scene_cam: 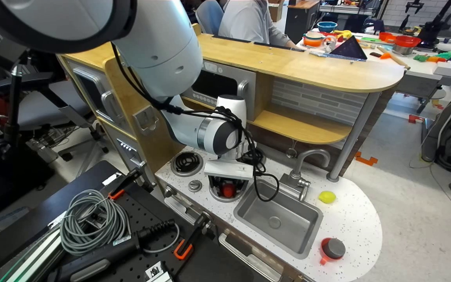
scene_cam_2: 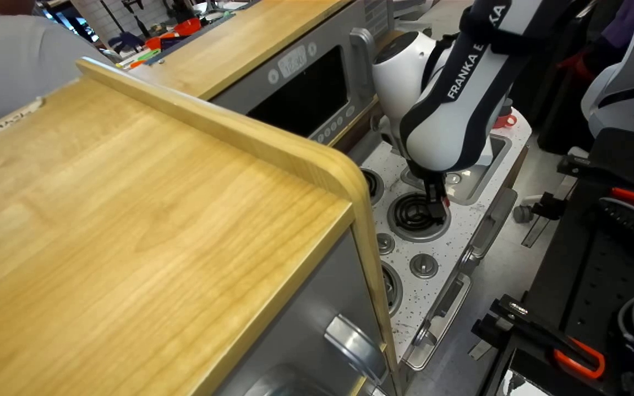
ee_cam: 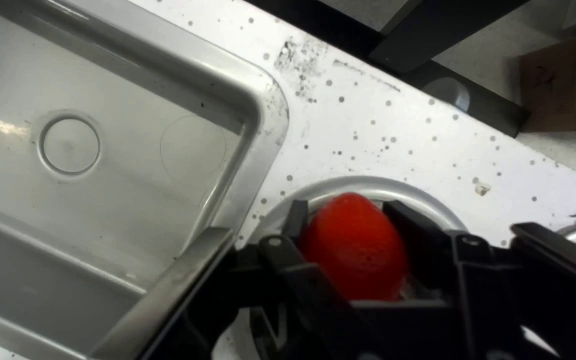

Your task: Remove the orange plush from the sink, put it on the stove, then put it back in the sink

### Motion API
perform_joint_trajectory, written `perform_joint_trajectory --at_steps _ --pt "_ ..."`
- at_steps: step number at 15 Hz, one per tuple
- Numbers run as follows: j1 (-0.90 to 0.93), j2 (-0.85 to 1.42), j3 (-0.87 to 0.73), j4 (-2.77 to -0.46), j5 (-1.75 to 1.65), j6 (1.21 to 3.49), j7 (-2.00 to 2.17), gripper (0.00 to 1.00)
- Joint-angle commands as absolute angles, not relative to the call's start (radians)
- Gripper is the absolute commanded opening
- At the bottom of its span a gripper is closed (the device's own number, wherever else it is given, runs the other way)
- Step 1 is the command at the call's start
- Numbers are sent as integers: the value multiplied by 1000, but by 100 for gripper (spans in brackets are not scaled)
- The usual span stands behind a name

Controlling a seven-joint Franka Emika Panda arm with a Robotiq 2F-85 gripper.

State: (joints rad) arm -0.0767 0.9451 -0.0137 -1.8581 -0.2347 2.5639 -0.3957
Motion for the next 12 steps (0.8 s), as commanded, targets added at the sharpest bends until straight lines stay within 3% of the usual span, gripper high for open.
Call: perform_joint_trajectory --at_steps 1,12 --pt "-126 949 28 -1833 -203 2589 -402 19" --pt "-154 975 62 -1801 -115 2626 -357 19"
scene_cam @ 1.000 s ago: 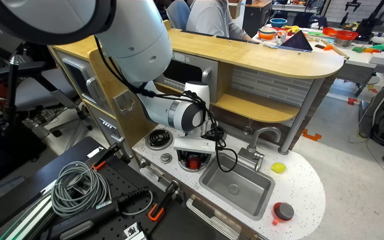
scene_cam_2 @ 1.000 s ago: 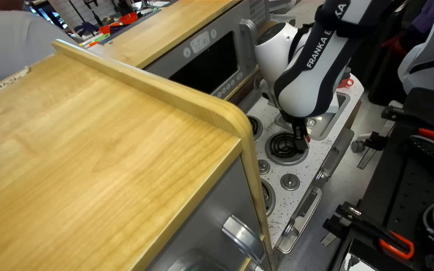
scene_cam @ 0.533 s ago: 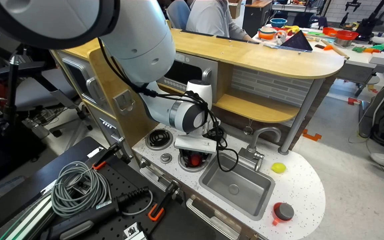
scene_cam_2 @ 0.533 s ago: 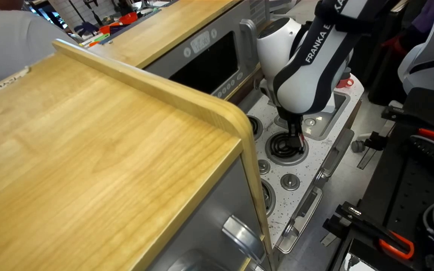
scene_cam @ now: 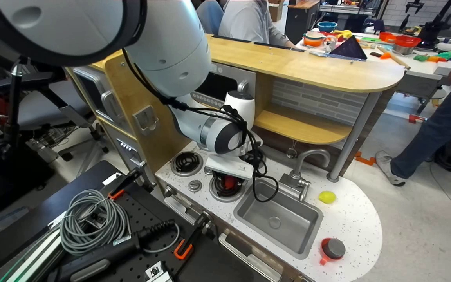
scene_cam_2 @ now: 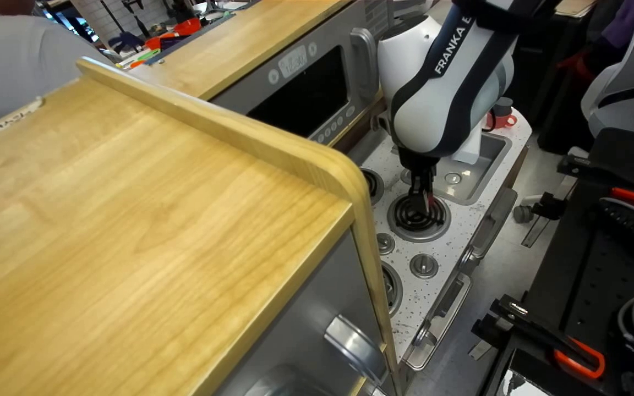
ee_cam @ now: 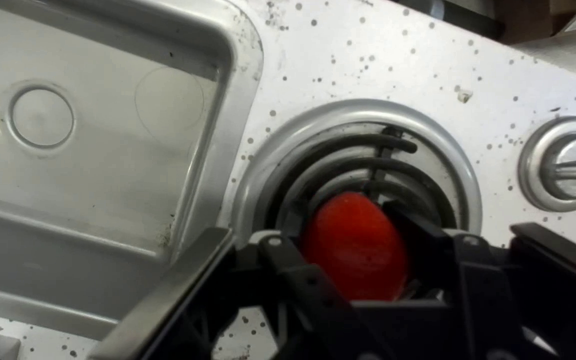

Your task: Remove the orange plush from the sink, put it on the stove, then put it back in the sink

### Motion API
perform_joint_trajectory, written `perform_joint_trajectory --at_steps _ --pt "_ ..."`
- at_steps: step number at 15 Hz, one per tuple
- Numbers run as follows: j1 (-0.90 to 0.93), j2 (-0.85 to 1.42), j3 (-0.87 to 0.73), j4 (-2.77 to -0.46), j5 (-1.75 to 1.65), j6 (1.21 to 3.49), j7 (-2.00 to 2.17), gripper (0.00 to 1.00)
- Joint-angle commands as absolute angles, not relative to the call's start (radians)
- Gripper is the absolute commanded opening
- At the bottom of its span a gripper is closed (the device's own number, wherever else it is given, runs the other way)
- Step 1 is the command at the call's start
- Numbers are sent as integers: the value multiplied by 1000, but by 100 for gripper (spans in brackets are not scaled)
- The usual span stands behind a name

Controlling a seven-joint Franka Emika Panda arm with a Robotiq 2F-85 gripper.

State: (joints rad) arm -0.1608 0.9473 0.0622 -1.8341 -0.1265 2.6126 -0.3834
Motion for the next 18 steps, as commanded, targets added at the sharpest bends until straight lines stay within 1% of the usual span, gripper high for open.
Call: perform_joint_trajectory --at_steps 1,2,5,6,7,18 --pt "-150 979 57 -1798 -118 2625 -348 69" --pt "-145 983 50 -1795 -122 2625 -338 69" --pt "-133 991 35 -1787 -131 2626 -320 89" --pt "-135 993 35 -1785 -131 2624 -320 98" --pt "-136 992 34 -1785 -131 2625 -320 100" --pt "-140 975 37 -1800 -126 2645 -310 100"
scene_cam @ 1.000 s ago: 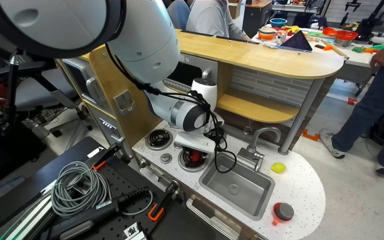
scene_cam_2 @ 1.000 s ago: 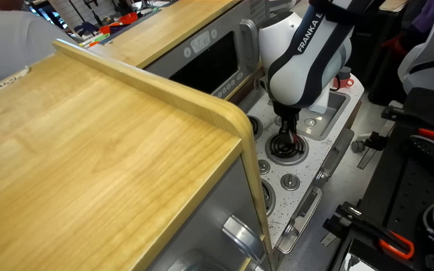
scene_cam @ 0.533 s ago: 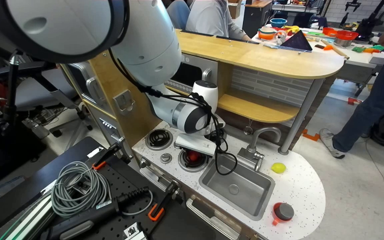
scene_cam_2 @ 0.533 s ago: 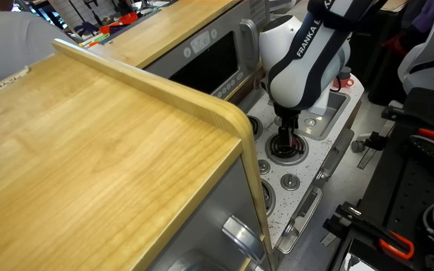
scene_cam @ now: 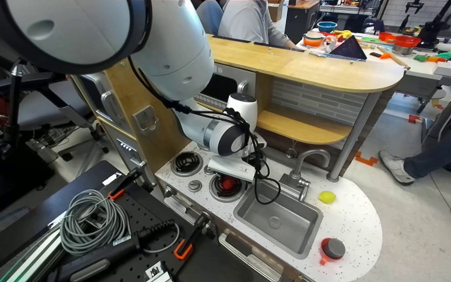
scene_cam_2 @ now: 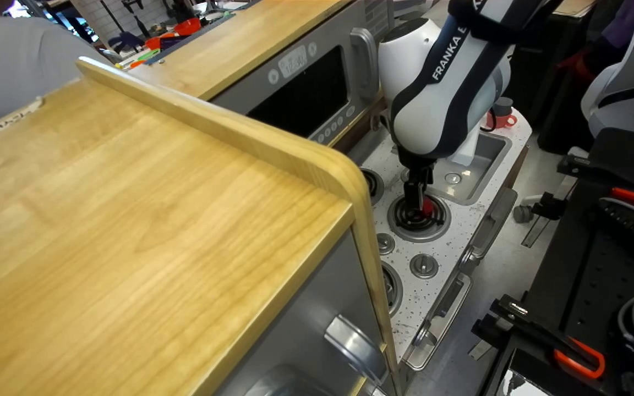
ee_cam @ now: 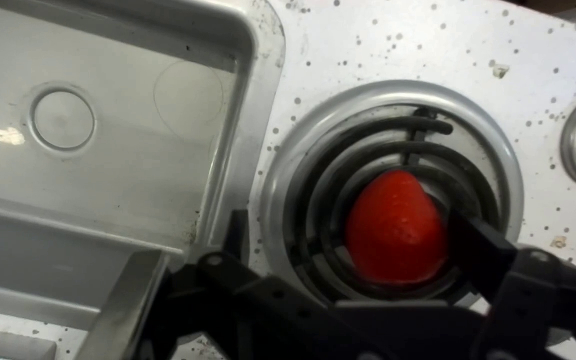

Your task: Remove the orange plush from the sink, put it on the stove, then put it back in the sink

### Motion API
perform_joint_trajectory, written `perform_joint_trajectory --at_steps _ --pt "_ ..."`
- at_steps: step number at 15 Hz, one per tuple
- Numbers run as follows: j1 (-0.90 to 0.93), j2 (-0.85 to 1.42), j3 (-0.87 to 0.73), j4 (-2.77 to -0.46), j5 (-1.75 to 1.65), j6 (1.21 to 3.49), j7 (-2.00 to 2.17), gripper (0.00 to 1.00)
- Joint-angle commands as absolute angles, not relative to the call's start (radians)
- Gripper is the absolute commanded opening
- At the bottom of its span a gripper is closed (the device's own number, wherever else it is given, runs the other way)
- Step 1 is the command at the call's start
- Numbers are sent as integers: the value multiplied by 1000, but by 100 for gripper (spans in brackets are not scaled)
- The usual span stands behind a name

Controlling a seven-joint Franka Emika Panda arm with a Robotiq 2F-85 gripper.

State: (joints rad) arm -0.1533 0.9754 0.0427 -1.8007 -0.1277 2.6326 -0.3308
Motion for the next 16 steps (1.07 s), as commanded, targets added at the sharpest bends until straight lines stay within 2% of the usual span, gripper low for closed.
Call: perform_joint_trajectory --at_steps 1,4,5,6,12,13,16 --pt "-142 975 41 -1799 -123 2637 -311 100" --pt "-144 978 47 -1792 -117 2619 -307 100" --pt "-143 978 45 -1793 -118 2620 -305 91" --pt "-142 980 44 -1792 -118 2620 -303 72" --pt "-140 979 33 -1795 -128 2630 -303 27" --pt "-140 978 29 -1794 -130 2628 -302 23" --pt "-154 969 13 -1787 -133 2621 -309 23"
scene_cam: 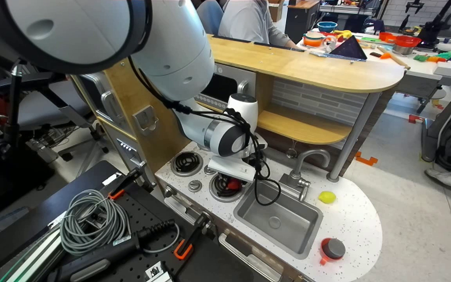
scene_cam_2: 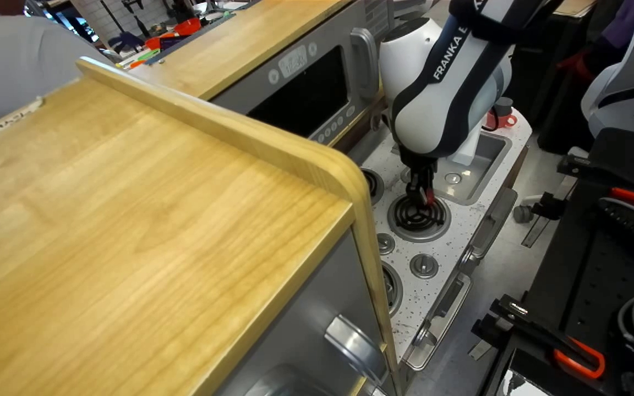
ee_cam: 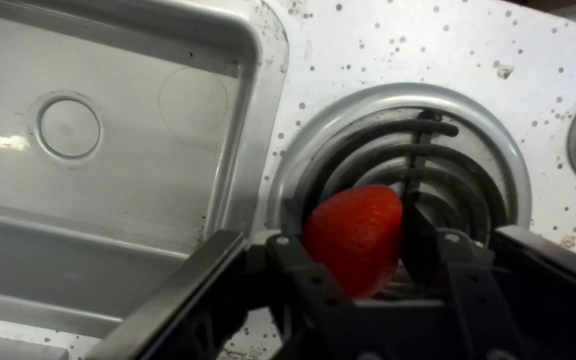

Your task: Remove the orange plush from the sink, put it on the stove, then put it back in the sink

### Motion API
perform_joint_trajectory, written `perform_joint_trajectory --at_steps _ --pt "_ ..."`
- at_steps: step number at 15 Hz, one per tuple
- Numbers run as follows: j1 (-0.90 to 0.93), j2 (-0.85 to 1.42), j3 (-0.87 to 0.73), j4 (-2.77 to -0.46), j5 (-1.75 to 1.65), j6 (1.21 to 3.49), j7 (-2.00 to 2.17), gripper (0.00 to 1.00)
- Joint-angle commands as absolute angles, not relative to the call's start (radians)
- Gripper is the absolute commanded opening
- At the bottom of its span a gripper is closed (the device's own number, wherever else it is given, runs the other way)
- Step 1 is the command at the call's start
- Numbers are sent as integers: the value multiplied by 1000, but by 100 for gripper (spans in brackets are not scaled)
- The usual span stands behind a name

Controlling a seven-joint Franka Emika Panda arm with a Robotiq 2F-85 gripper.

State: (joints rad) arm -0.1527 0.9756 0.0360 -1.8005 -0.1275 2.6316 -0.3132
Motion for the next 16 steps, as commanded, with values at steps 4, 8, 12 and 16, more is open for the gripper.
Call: perform_joint_trajectory --at_steps 4,8,12,16 --pt "-183 967 -43 -1751 -138 2616 -311 23" --pt "-212 985 -90 -1694 -136 2604 -298 23" --pt "-228 1014 -116 -1659 -137 2594 -287 23" --pt "-228 1066 -142 -1609 -139 2576 -258 23"
